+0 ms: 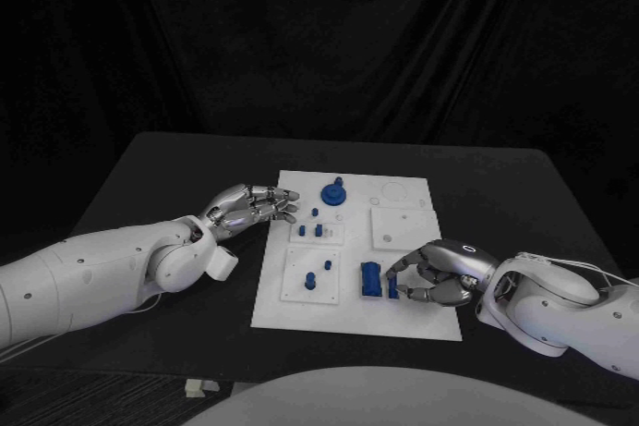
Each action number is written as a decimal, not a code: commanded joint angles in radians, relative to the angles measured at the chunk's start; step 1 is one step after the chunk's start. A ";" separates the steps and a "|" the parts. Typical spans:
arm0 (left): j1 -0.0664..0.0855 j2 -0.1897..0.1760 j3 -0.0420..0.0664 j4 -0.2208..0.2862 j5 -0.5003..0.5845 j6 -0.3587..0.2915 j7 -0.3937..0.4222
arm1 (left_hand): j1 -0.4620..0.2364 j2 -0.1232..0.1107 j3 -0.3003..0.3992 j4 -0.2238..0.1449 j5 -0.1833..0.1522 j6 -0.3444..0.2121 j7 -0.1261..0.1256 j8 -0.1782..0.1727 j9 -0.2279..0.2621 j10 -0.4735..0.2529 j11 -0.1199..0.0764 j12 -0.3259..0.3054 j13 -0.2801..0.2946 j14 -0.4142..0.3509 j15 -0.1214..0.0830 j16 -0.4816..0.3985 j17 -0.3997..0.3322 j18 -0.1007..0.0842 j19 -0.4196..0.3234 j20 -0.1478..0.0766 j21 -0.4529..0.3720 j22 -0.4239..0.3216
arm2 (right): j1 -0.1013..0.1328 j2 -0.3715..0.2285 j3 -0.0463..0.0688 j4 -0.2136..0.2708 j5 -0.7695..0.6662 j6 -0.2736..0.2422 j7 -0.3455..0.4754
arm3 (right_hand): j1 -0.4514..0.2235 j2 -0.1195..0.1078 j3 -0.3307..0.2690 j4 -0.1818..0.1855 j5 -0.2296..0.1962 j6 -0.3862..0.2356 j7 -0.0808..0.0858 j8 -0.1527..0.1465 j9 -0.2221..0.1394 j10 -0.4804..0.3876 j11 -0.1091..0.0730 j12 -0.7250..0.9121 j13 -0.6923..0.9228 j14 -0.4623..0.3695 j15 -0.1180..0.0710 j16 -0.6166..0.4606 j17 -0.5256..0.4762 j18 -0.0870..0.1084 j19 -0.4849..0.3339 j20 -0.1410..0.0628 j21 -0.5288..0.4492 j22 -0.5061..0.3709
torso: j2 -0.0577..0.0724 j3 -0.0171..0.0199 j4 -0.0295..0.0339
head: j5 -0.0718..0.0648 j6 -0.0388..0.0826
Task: Assemble the parts on the task board
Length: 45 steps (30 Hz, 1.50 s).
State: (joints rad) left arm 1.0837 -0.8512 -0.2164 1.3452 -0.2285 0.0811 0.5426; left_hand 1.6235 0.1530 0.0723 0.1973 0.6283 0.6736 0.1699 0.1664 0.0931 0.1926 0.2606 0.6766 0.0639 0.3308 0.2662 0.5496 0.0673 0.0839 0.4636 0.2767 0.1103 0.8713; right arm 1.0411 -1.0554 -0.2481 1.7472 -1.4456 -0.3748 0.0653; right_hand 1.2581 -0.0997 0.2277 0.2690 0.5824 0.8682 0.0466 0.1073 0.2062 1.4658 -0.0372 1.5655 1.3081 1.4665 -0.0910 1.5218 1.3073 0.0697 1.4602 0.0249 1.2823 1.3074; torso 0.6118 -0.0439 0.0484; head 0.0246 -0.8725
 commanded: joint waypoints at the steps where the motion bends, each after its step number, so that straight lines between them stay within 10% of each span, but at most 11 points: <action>1: -0.002 0.002 0.001 0.001 0.006 0.006 0.019 | -0.006 -0.001 0.008 0.000 0.005 0.005 0.005 0.004 -0.001 0.008 0.002 -0.004 0.001 0.005 0.001 -0.007 0.000 -0.005 0.004 -0.003 0.003 0.001 | -0.002 -0.004 0.000 0.001 -0.001 -0.096 0.048 | 0.010 0.004 0.000 0.009 -0.034 0.000 -0.023 -0.011 -0.010 0.105 -0.021 0.005 0.263 0.082 -0.018 -0.005 0.160 -0.006 0.000 -0.015 0.002 0.180 | 0.000 0.0002 0.0002 | 0.000 0.000; 17: -0.004 -0.001 0.001 0.001 0.006 0.005 0.020 | -0.006 -0.001 0.008 0.000 0.005 0.005 0.005 0.004 -0.001 0.008 0.002 -0.004 0.001 0.005 0.001 -0.007 0.000 -0.005 0.004 -0.003 0.003 0.001 | -0.002 -0.018 0.000 0.010 0.070 -0.205 0.099 | 0.012 0.008 -0.009 0.013 -0.089 -0.022 -0.039 -0.036 -0.036 0.105 -0.039 0.005 0.263 0.083 -0.036 -0.004 0.163 -0.007 0.003 -0.034 0.007 0.182 | 0.000 0.0003 0.0003 | 0.002 0.000; 28: -0.005 -0.002 0.001 0.002 0.006 0.006 0.019 | -0.006 -0.001 0.008 0.000 0.005 0.005 0.005 0.004 -0.001 0.008 0.002 -0.004 0.001 0.005 0.001 -0.007 0.000 -0.005 0.004 -0.003 0.003 0.001 | -0.002 -0.019 0.000 0.008 -0.006 -0.105 0.000 | -0.004 0.001 -0.039 0.016 -0.165 0.032 -0.016 -0.022 -0.043 0.105 -0.020 0.005 0.263 0.086 -0.022 0.001 0.172 -0.011 0.010 -0.025 0.019 0.185 | 0.000 0.0002 -0.0002 | 0.002 0.000; 45: -0.006 -0.004 0.001 0.005 0.006 0.006 0.018 | -0.006 -0.001 0.008 0.000 0.005 0.005 0.005 0.004 -0.001 0.008 0.002 -0.004 0.001 0.005 0.001 -0.007 0.000 -0.005 0.004 -0.003 0.003 0.001 | -0.002 -0.016 0.000 0.004 -0.035 -0.018 -0.062 | 0.001 0.004 -0.047 0.009 -0.153 0.062 -0.006 -0.013 -0.041 0.105 -0.012 0.005 0.263 0.086 -0.016 0.001 0.173 -0.012 0.013 -0.020 0.024 0.187 | 0.002 0.0007 0.0001 | 0.007 0.000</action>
State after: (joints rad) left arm 1.0791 -0.8565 -0.2164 1.3466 -0.2285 0.0811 0.5428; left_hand 1.6236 0.1530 0.0722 0.1973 0.6283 0.6736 0.1699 0.1664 0.0933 0.1926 0.2606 0.6766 0.0639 0.3308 0.2662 0.5496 0.0673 0.0840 0.4636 0.2767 0.1103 0.8711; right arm 1.0405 -1.0716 -0.2481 1.7510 -1.4597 -0.4386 0.0496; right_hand 1.2590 -0.0987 0.1860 0.2799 0.4253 0.9221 0.0391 0.0891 0.1642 1.4667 -0.0551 1.5655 1.3076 1.4650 -0.1122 1.5218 1.3073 0.0698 1.4687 -0.0017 1.3013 1.3078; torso 0.6132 -0.0433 0.0485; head 0.0297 -0.8725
